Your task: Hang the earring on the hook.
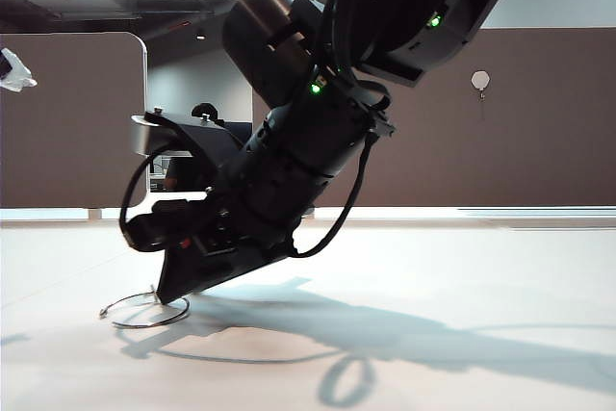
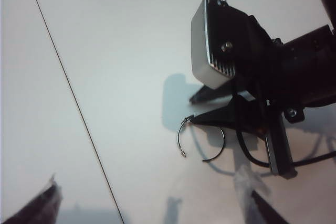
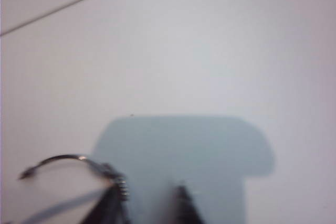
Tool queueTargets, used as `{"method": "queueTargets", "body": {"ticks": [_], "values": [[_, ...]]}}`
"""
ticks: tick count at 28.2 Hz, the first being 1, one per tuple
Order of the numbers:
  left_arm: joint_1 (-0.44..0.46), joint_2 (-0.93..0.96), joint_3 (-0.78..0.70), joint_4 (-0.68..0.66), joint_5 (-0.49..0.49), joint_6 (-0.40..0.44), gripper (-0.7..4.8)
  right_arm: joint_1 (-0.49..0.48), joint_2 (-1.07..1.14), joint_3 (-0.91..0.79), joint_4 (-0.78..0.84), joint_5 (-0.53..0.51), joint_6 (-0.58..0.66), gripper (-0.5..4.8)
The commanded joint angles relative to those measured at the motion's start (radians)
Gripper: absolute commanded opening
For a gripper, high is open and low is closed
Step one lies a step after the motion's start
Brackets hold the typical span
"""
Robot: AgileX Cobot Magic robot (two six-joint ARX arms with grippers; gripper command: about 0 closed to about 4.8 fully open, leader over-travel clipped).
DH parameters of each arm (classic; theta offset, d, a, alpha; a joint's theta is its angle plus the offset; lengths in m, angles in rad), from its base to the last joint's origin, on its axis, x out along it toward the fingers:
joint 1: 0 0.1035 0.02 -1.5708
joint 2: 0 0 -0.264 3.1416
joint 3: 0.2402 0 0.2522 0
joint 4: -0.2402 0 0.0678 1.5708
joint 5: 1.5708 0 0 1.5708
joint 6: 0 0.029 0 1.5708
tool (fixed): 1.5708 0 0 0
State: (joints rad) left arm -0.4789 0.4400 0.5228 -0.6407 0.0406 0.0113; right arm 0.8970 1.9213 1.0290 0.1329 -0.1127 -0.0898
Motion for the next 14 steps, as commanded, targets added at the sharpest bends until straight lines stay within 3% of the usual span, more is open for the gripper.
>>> {"method": "queueTargets", "body": {"ticks": [1,3,10,14], "values": [[0.000,0.000,0.005,0.007,-0.003,0.008,4.79,0.007,0.019,-0.014,-0.122,-0.019,0.013,0.79],[0.000,0.000,0.005,0.007,-0.003,0.008,4.79,0.006,0.019,-0.014,-0.136,-0.020,0.013,-0.10],[0.000,0.000,0.005,0.042,-0.021,0.008,4.79,-0.028,-0.051,0.022,-0.117,-0.015,0.012,-0.07],[0.000,0.001,0.007,0.213,-0.020,-0.013,4.79,-0.114,-0.206,0.091,-0.071,0.016,0.011,-0.07]]}}
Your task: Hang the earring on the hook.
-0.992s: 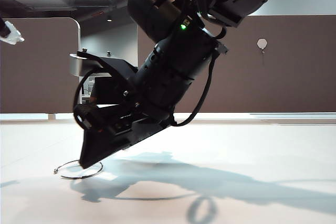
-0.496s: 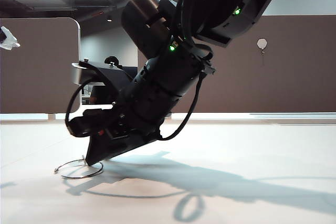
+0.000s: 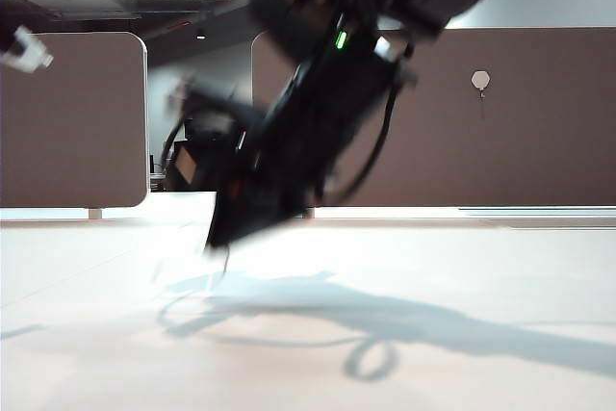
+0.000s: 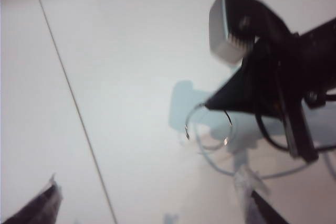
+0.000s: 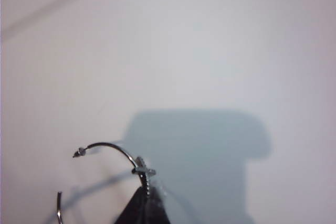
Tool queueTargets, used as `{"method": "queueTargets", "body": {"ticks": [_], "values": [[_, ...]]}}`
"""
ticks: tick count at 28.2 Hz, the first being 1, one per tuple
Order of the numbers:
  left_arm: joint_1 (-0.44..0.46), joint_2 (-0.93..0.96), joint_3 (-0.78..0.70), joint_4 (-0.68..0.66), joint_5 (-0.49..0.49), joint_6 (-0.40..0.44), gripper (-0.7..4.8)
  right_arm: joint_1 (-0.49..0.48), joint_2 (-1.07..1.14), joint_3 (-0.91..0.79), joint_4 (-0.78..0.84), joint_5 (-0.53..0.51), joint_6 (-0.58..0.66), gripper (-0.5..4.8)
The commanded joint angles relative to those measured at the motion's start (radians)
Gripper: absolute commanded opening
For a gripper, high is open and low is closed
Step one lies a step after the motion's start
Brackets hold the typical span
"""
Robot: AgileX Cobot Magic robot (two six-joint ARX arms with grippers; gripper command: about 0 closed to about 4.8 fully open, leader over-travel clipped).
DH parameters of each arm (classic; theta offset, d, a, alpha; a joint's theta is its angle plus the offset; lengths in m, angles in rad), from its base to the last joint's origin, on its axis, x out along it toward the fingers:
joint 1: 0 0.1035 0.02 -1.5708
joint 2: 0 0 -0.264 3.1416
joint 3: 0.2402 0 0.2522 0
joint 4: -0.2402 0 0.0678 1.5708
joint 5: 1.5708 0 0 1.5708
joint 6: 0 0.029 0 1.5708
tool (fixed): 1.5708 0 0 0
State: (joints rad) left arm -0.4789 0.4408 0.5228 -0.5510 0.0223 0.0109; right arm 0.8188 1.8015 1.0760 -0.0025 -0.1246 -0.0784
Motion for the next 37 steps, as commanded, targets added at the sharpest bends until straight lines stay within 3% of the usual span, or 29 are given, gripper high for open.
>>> {"method": "queueTargets", "body": {"ticks": [1,5,7,10,13,18,22,26,37], "values": [[0.000,0.002,0.007,0.188,-0.003,-0.028,4.79,-0.072,-0.142,0.076,0.071,0.048,-0.007,-0.07],[0.000,0.084,0.011,0.446,0.032,-0.031,4.79,-0.208,-0.285,0.190,0.042,0.175,-0.182,-0.07],[0.000,0.208,0.055,0.555,0.044,-0.066,4.79,-0.322,-0.305,0.267,0.004,0.172,-0.219,-0.07],[0.000,0.427,0.203,0.598,0.046,-0.072,4.79,-0.479,-0.296,0.348,-0.005,0.171,-0.256,-0.07],[0.000,0.620,0.365,0.610,0.045,-0.072,4.79,-0.613,-0.246,0.385,0.114,0.138,-0.302,-0.07],[0.000,0.871,0.555,0.669,0.061,-0.121,4.79,-0.803,0.043,0.624,0.157,0.077,-0.331,-0.06],[0.000,0.971,0.616,0.691,0.072,-0.124,4.79,-0.840,0.320,0.935,0.109,0.049,-0.392,-0.06],[0.000,0.998,0.616,0.687,0.071,-0.124,4.79,-0.840,0.489,1.123,0.074,0.047,-0.468,-0.06],[0.000,0.997,0.616,0.657,0.071,-0.133,4.79,-0.887,0.575,1.136,0.214,0.043,-0.535,-0.06]]}}
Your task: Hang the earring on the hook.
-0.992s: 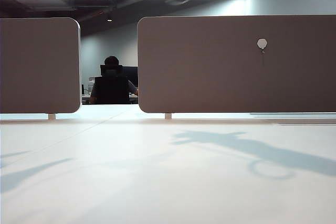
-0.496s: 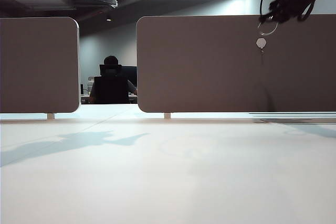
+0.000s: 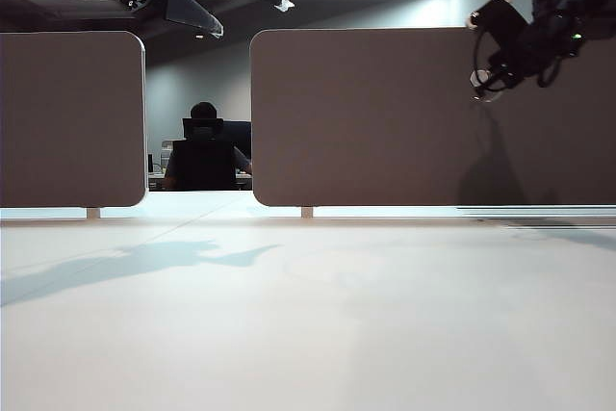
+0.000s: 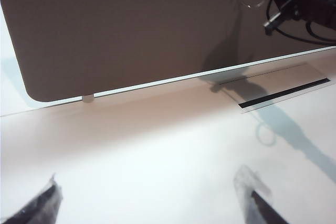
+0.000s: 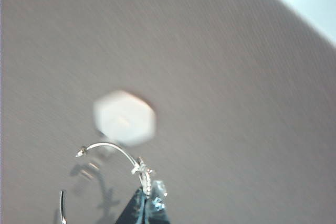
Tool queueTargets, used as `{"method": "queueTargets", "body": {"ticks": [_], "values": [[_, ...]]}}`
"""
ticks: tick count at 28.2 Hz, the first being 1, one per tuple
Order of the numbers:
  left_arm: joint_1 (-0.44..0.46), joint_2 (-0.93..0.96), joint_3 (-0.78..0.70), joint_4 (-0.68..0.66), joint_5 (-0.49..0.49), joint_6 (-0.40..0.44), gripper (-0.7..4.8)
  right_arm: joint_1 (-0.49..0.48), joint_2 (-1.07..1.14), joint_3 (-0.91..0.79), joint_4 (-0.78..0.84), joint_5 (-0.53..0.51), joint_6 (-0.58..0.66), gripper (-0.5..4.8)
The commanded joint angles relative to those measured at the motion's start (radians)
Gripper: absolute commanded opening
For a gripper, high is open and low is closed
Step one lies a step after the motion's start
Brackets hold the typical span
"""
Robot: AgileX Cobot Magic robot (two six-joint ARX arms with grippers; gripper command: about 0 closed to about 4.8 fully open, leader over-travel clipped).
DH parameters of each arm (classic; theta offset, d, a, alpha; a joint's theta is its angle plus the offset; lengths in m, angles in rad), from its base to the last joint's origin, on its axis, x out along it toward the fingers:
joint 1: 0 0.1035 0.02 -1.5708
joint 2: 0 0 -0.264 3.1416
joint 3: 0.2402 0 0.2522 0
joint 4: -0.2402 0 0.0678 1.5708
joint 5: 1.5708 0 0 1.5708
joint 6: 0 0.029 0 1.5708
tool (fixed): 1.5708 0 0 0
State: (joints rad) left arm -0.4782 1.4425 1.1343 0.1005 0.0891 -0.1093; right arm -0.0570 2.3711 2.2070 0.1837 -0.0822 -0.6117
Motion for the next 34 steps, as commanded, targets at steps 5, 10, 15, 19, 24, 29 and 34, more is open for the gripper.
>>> {"method": "queueTargets", "body": {"ticks": [5,10,15,19,24,29,34], "values": [[0.000,-0.005,0.005,0.005,0.005,-0.064,4.79,-0.021,0.039,0.022,0.074,-0.046,0.006,-0.06],[0.000,-0.003,0.005,0.005,0.001,-0.063,4.79,-0.005,0.063,0.052,0.076,-0.076,0.028,-0.06],[0.000,0.010,0.005,0.013,0.001,-0.063,4.79,-0.003,0.037,0.052,0.018,0.004,0.043,-0.06],[0.000,0.014,0.005,0.014,0.001,-0.063,4.79,0.000,-0.002,0.051,-0.107,0.002,0.043,-0.06],[0.000,0.014,0.005,0.014,0.001,-0.063,4.79,0.004,-0.015,0.051,-0.188,0.038,0.066,-0.06],[0.000,0.014,0.005,0.013,0.001,-0.062,4.79,0.002,-0.006,0.051,-0.120,-0.012,0.053,-0.06],[0.000,0.014,0.005,0.012,0.001,-0.060,4.79,0.001,-0.004,0.052,-0.027,-0.056,0.054,-0.06]]}}
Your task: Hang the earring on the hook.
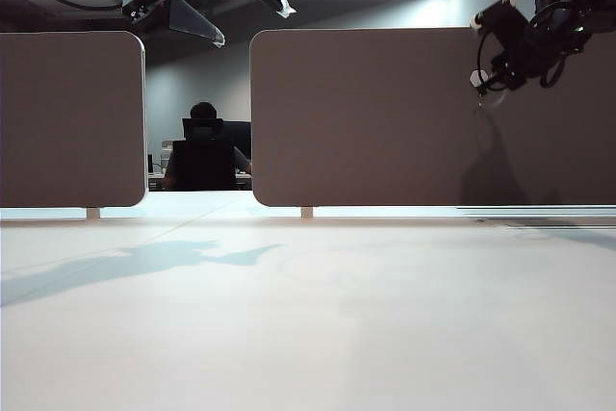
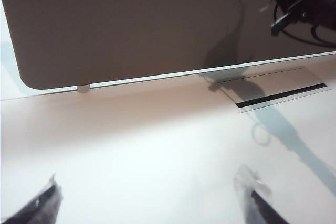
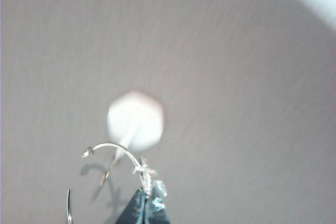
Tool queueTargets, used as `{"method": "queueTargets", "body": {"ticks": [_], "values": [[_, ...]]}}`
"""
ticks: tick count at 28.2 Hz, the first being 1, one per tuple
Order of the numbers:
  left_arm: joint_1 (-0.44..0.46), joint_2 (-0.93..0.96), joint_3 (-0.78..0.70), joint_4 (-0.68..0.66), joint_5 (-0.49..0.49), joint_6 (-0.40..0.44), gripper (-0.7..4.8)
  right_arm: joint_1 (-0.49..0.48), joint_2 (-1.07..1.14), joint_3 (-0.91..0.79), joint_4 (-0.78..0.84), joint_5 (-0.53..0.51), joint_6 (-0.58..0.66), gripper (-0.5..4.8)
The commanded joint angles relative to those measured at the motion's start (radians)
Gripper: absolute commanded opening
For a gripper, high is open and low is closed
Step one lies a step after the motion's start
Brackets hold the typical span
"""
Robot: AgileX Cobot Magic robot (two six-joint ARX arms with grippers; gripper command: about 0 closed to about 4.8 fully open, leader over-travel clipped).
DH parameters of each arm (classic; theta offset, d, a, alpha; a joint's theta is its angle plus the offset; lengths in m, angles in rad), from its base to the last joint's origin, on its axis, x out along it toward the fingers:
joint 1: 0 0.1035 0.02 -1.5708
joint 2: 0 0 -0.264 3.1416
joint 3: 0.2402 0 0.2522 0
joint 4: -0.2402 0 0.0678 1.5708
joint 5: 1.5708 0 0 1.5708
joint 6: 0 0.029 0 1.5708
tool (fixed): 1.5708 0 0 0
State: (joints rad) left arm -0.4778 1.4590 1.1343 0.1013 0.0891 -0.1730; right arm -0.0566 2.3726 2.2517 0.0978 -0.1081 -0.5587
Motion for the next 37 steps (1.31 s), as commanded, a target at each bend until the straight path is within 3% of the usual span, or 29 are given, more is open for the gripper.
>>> {"method": "queueTargets", "body": {"ticks": [1,8,13,16,27,37], "values": [[-0.001,-0.002,0.005,0.011,0.001,0.004,4.79,0.001,-0.006,0.007,0.068,-0.044,0.001,-0.06],[-0.001,-0.002,0.005,0.012,-0.025,0.004,4.79,0.013,0.018,0.007,0.095,-0.099,0.032,-0.06],[-0.001,-0.002,0.005,0.010,-0.025,0.005,4.79,0.016,0.067,0.008,0.170,-0.082,0.032,-0.06],[-0.001,-0.002,0.005,0.004,-0.025,0.009,4.79,0.015,0.081,0.008,0.196,-0.019,0.032,-0.06],[0.000,-0.002,0.005,-0.010,-0.026,0.008,4.79,-0.009,0.083,0.010,0.190,-0.004,0.032,-0.06],[-0.001,-0.002,0.005,-0.015,-0.025,0.008,4.79,-0.014,0.090,0.009,0.104,-0.077,0.013,-0.06]]}}
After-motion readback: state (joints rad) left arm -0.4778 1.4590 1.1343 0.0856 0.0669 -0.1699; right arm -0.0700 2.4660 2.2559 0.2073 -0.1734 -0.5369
